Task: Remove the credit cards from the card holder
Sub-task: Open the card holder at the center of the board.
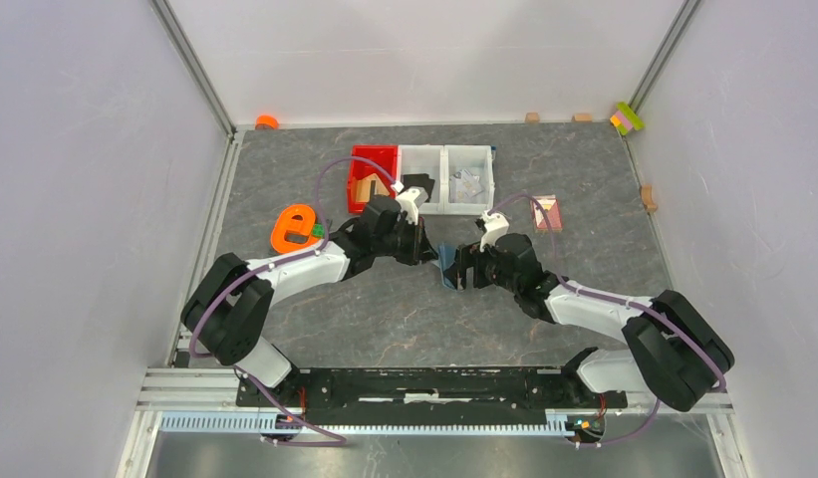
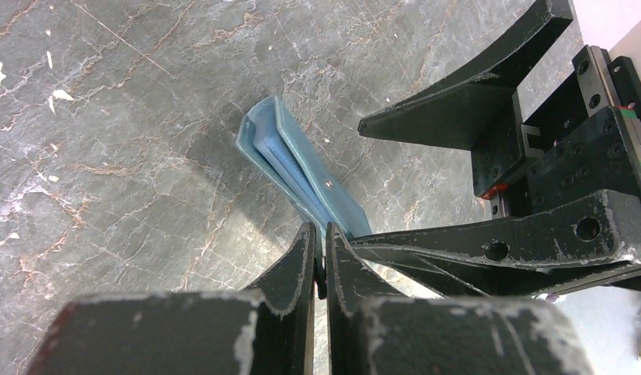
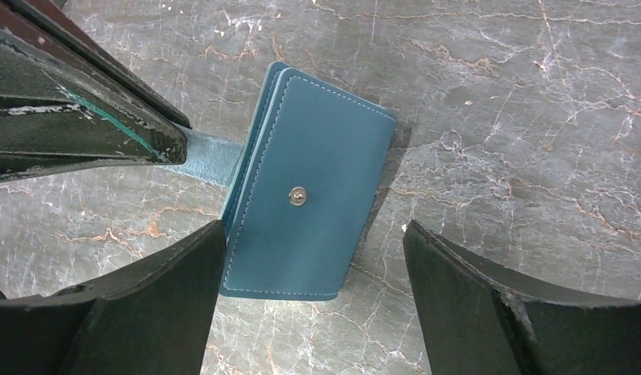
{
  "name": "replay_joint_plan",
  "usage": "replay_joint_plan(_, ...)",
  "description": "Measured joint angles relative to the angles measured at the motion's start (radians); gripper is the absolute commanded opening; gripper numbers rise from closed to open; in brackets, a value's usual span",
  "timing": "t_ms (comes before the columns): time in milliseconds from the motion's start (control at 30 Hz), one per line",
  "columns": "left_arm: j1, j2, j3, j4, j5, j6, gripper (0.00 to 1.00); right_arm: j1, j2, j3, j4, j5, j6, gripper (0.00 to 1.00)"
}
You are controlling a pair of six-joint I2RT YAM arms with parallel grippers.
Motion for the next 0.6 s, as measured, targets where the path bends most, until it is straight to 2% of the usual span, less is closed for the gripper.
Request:
replay_joint_plan(133,-0.001,0.0,0.0,0.0,-0.001,0.0,0.09,0.001,0.0,0.0,-0.002,0.005,0.0,0.77)
replay_joint_plan(333,-0.002,0.0,0.0,-0.002,-0.022,0.001,0.08,0.001,0.001,0.01,-0.021,0.029,-0.002,0.53)
replay_joint_plan(600,-0.003,0.0,0.0,-0.01,-0.047,0.009,0.07,0.003,0.002,0.04,-0.052,0.109,-0.015,0.44)
